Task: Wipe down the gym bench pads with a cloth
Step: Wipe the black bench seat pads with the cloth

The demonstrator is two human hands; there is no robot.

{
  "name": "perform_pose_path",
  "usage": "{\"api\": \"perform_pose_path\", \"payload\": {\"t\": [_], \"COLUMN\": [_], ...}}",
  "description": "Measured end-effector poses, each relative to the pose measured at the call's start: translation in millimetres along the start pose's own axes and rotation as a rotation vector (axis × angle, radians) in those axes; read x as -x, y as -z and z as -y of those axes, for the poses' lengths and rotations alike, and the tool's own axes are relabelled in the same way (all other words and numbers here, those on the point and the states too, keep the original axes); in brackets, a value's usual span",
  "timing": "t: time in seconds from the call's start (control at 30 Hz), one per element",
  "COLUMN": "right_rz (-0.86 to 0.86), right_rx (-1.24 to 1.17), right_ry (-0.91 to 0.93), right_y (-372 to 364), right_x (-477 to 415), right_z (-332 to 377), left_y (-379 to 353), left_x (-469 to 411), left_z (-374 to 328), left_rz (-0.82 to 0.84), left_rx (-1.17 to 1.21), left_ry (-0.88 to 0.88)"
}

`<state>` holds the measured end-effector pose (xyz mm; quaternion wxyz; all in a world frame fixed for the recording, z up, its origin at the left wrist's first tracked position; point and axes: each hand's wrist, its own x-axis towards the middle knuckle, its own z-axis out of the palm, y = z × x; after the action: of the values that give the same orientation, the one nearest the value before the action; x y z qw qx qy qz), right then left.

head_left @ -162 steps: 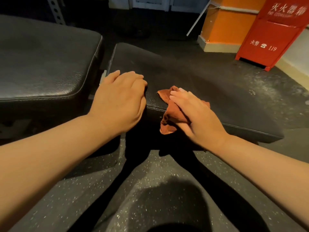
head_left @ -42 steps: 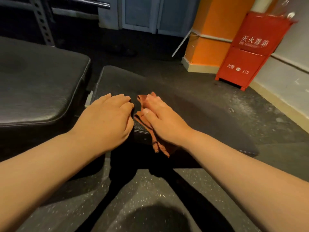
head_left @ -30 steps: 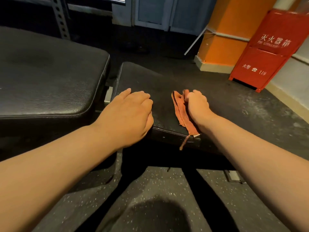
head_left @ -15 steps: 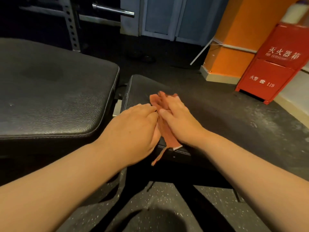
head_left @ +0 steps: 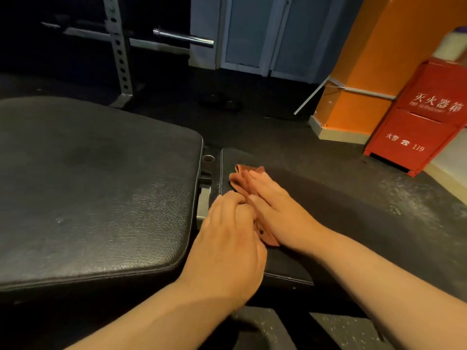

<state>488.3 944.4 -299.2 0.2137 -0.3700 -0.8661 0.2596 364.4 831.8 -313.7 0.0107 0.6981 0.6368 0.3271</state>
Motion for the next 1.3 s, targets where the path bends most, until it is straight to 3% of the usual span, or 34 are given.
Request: {"api": "perform_pose_path", "payload": {"t": [0.13,0.3,0.43,0.53,0.67,0.8,0.97,1.07,1.17,1.3], "right_rz": [0.1,0.05,-0.029,0.046,0.126,0.136,0.138,0.25,0.291,0.182], "right_rx": [0.137,0.166,0.052,-0.029,0.092,0.272,0.087,0.148,0.278,0.197], "right_ry": [-0.104,-0.304,-0.287,-0.245,-0.205,-0.198,-0.065,-0.005,-0.034,-0.09], "right_y": [12.7,4.7,-0.3,8.8,10.7,9.8,14.3,31.8,37.7,22.6], "right_x": [9.5,-41.8,-12.6,23.5,36.7,-17.8,5.2,50.4,20.1,-34.4], "right_z": [2.0,9.1,19.5,25.7,23.3,8.6,-0.4,-11.7,-26.9,-26.6], "left_y": [-2.7,-6.4,-3.0,-1.8,-2.6,1.2,5.5,5.5,3.5,1.3], "left_x": [-1.5,-3.8,-2.8,-3.9,-4.7,-7.9,-6.0,-6.8,-6.5,-7.0], "left_z": [1.2,9.6,11.8,11.6,7.7,3.0,0.7,-0.1,0.0,-3.0], "left_rz": [-0.036,-0.092,-0.095,-0.048,-0.035,-0.016,0.02,0.006,0.012,-0.002], "left_rx": [0.044,0.067,0.094,0.04,-0.002,-0.05,-0.075,-0.097,-0.141,-0.142], "left_ry": [0.0,-0.073,-0.076,-0.089,-0.068,-0.064,-0.021,-0.036,-0.035,-0.033]}}
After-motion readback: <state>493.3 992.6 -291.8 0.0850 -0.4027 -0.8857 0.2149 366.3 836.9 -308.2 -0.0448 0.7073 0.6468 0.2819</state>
